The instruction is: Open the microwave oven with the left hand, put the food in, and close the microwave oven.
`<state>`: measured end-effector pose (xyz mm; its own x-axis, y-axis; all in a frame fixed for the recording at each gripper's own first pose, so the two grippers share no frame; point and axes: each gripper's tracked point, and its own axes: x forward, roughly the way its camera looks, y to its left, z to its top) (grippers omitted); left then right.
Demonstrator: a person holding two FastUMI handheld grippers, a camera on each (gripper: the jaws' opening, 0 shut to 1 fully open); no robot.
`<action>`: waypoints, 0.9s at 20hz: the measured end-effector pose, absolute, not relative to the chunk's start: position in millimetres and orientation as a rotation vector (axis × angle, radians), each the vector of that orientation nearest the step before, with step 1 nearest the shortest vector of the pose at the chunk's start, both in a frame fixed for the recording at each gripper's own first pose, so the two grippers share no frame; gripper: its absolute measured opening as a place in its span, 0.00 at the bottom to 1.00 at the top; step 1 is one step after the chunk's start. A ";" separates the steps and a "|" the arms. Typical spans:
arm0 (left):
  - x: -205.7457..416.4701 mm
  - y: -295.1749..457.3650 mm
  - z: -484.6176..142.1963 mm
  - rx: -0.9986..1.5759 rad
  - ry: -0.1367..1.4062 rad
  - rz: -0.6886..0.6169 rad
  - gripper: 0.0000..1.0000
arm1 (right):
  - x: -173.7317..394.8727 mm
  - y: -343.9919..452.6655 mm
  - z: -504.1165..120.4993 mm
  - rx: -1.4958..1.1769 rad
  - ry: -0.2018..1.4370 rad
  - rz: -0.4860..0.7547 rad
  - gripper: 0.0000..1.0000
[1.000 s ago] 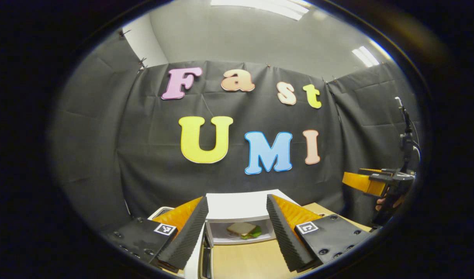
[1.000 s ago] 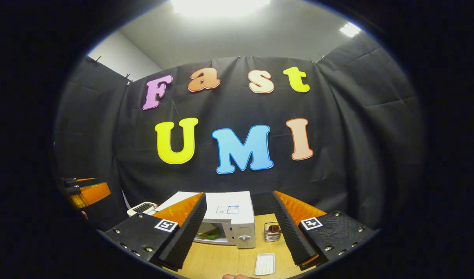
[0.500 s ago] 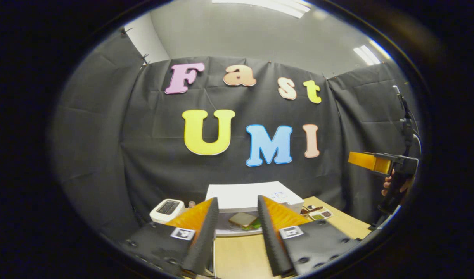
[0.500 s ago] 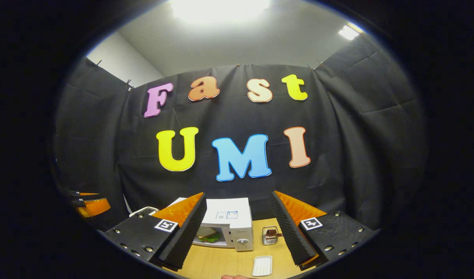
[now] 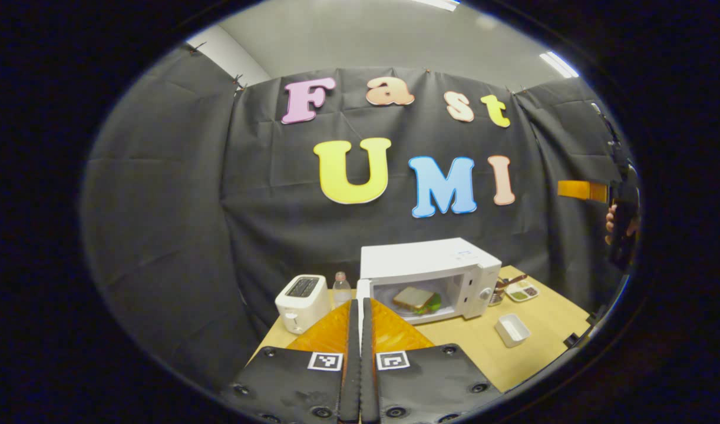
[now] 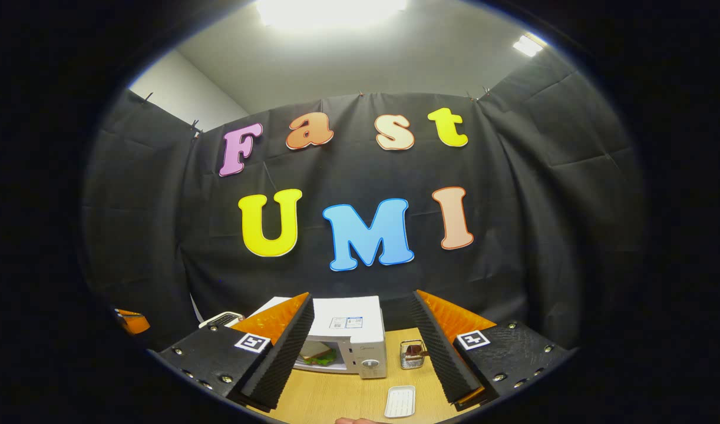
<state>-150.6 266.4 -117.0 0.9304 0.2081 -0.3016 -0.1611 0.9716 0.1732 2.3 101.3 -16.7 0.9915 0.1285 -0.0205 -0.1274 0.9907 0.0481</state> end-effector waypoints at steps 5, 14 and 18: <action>-190.9 308.5 -166.6 0.128 0.435 0.255 0.07 | 5.8 108.2 -15.8 0.050 0.027 0.145 0.99; -211.1 312.9 -239.0 0.061 0.582 0.234 0.07 | 11.1 108.7 -18.9 0.043 0.042 0.148 0.99; -209.4 300.0 -249.9 0.073 0.611 0.202 0.07 | 13.2 102.7 -18.8 0.047 0.046 0.141 0.99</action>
<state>-209.4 300.0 -249.9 0.8000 0.2092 -0.5623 -0.1664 0.9778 0.1271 13.2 102.7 -18.8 0.9891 0.1413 -0.0426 -0.1391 0.9890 0.0501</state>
